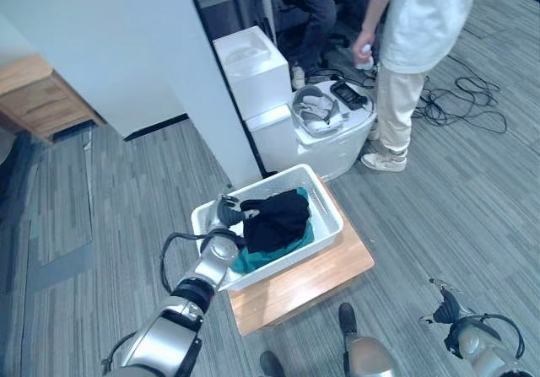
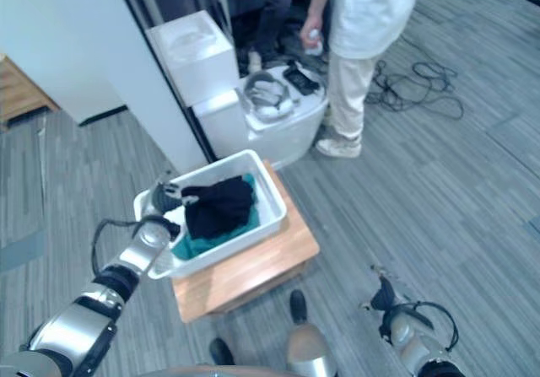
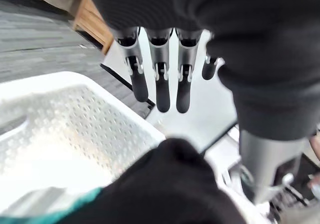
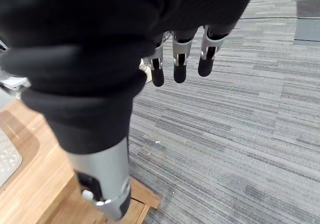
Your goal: Tidy up the quilt and then pick up the clothes from the bed and put them into the laundry hamper.
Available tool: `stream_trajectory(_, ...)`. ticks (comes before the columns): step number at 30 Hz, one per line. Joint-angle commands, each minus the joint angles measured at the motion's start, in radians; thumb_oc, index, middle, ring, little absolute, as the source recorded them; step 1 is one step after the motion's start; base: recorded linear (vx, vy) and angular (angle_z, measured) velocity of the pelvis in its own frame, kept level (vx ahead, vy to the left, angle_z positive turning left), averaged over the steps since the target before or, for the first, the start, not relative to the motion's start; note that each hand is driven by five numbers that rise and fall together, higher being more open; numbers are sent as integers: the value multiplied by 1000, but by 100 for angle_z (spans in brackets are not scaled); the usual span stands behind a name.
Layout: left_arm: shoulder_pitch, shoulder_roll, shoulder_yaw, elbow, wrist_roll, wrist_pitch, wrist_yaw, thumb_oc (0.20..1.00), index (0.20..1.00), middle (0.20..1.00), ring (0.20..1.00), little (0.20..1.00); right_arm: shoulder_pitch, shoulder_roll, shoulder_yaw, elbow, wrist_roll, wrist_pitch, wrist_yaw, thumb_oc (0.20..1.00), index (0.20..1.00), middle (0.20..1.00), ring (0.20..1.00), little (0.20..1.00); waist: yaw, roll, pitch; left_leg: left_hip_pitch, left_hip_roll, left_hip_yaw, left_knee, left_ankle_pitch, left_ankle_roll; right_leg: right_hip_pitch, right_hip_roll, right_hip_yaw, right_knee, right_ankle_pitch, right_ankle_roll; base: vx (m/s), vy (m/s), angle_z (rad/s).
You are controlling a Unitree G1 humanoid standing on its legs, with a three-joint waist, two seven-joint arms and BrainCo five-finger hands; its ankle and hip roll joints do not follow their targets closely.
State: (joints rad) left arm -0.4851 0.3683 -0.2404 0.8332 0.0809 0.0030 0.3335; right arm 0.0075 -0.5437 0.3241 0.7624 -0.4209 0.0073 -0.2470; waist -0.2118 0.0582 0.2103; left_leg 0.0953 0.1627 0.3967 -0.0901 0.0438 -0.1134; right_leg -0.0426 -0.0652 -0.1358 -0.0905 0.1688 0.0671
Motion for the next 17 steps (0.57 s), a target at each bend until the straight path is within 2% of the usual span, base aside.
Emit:
stream_trajectory(1,-56,100,4,56,-30,-27,64,1000,1000,1000,1000,1000,-48,32,7,64,43,-1,-33,1000,1000,1000,1000,1000,12,-30,-13,5,-10,-42,3,-43,-17,58,-32,32,5,-175,79,-17,-15,8)
stream_trajectory(4,73,134,82,41,-89,-48,67,1000,1000,1000,1000,1000,-69,98,1,242,81,21,-33,1000,1000,1000,1000,1000,55,-41,-46,17,-14,-75,3,-44,-15,85,-34,13,6,-180,74,-7,-9,20)
stream_trajectory(5,174,113,133,34,-139,-51,52,1000,1000,1000,1000,1000,-67,134,-28,300,123,34,-27,1000,1000,1000,1000,1000,73,-44,-59,27,-17,-89,3,-48,-12,100,-38,5,6,-183,72,1,40,24)
stream_trajectory(7,265,92,160,94,-125,-45,16,1000,1000,1000,1000,1000,-76,159,-39,350,132,39,-17,1000,1000,1000,1000,1000,88,-46,-70,36,-20,-95,3,-52,-8,115,-41,-2,5,-186,72,12,61,27)
stream_trajectory(10,356,45,175,225,-110,-26,-14,1000,1000,1000,1000,1000,-93,189,-35,388,119,43,-8,1000,1000,1000,1000,1000,111,-51,-83,43,-26,-107,3,-57,-3,130,-47,-12,4,-187,71,6,60,10)
stream_trajectory(14,497,-63,234,403,-136,3,-40,1000,1000,1000,1000,1000,-115,232,-18,387,118,43,-1,1000,1000,1000,1000,1000,150,-61,-98,41,-35,-127,3,-63,7,138,-57,-23,3,-185,72,0,81,26)
stream_trajectory(17,539,-87,254,453,-141,12,-45,1000,1000,1000,1000,1000,-125,245,-1,373,114,40,4,1000,1000,1000,1000,1000,169,-69,-103,37,-40,-135,3,-66,10,140,-62,-32,3,-183,73,-5,67,15)
